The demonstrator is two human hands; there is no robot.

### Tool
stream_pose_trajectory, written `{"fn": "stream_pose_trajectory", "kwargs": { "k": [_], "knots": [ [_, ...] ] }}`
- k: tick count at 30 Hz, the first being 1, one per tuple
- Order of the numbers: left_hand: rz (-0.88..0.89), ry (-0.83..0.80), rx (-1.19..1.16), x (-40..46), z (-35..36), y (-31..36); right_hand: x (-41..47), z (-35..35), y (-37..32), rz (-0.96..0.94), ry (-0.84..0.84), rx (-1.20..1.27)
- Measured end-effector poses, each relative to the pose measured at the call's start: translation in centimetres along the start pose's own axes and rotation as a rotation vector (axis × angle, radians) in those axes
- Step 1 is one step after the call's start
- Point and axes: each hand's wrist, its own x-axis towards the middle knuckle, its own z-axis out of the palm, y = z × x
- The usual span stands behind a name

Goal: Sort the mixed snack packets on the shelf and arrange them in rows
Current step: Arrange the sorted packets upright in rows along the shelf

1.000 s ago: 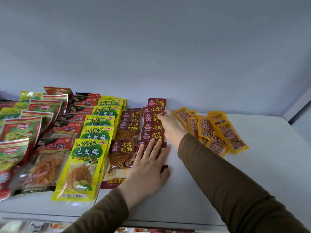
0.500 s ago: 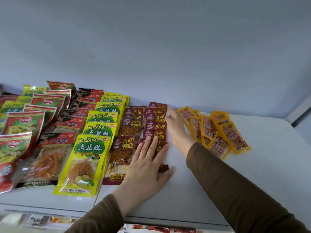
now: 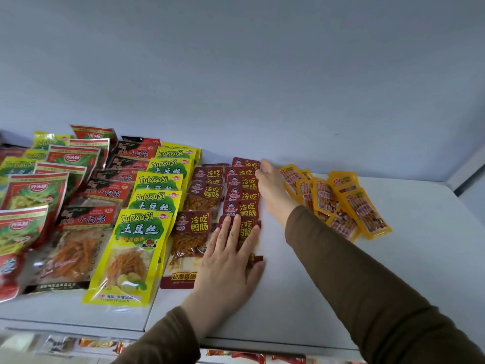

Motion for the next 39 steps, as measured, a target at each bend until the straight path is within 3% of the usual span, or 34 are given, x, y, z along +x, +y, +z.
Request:
{"fn": "stream_pose_trajectory", "kwargs": {
  "k": [8,20,27,36,39],
  "knots": [
    [-0.002,0.015,-0.004,0.1,0.1,0.0,1.3,0.8,-0.3,-0.028,-0.031,-0.068],
    [-0.007,0.012,0.002,-0.1,0.2,0.0,-1.1,-0.4,0.6,-0.013,0.041,0.052],
    [0.022,-0.002,0.011,-0.1,-0.2,0.1,-4.0,0.8,0.7,-0.011,-0.103,0.206],
    [0.048,-0.026,0.002,-0.1,-0.8,0.4,-3.1,1.0,-0.1,-0.014,-0.218,0.224],
    [0.068,-0.021,-0.037,-0.2,-1.4,0.0,-3.7,0.1,-0.3,-0.044,-0.196,0.273]
  ]
}}
